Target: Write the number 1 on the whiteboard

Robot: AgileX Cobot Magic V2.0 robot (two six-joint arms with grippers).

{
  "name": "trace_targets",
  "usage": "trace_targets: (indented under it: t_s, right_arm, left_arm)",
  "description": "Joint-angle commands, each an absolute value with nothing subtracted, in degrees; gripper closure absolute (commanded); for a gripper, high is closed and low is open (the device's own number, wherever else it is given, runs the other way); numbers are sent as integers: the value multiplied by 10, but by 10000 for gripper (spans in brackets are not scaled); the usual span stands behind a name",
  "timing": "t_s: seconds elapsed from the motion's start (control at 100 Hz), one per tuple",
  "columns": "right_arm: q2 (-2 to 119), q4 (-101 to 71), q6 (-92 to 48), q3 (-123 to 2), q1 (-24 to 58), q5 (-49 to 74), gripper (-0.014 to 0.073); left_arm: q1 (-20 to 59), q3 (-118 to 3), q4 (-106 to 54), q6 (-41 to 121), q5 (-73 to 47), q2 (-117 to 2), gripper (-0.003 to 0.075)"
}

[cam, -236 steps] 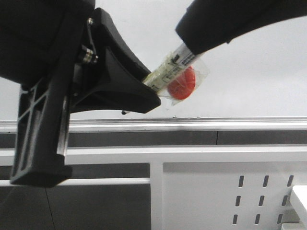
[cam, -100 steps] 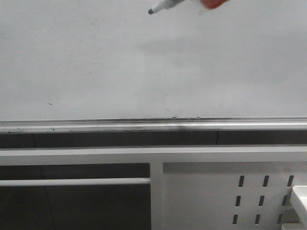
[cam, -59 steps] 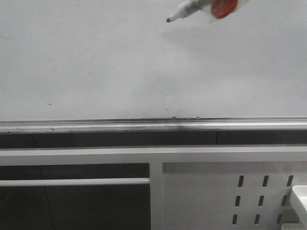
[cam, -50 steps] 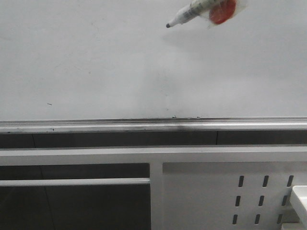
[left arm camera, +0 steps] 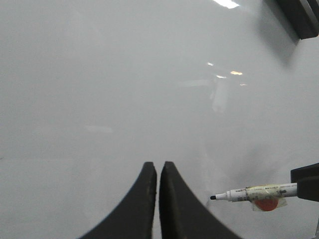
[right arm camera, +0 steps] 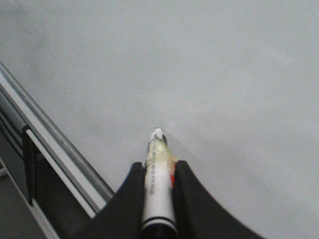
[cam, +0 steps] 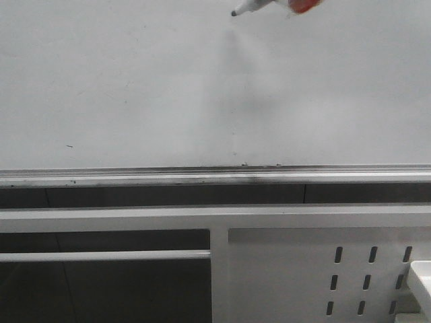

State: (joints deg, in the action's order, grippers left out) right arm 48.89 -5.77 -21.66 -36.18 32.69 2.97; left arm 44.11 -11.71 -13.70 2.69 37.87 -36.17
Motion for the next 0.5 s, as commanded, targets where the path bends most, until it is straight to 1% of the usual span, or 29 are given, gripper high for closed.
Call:
trace_targets:
  t_s: [0.0,0.09,0.3,0.49]
  right_arm:
    - [497,-51,-219,-379,301,-23,662]
    - [508,-51,-219,-379,286,-25,663]
    - [550,-54,-219,-379,286,12,663]
    - [580,-68,-219,-379,287,16,663]
  left_arm:
    - [439,-132,-136,25,421,-360,740]
    - [439,-132,-136,25,421,-360,740]
    - [439,-132,-136,26,428,-360,740]
    - [439,-132,-136,26,428,-360,740]
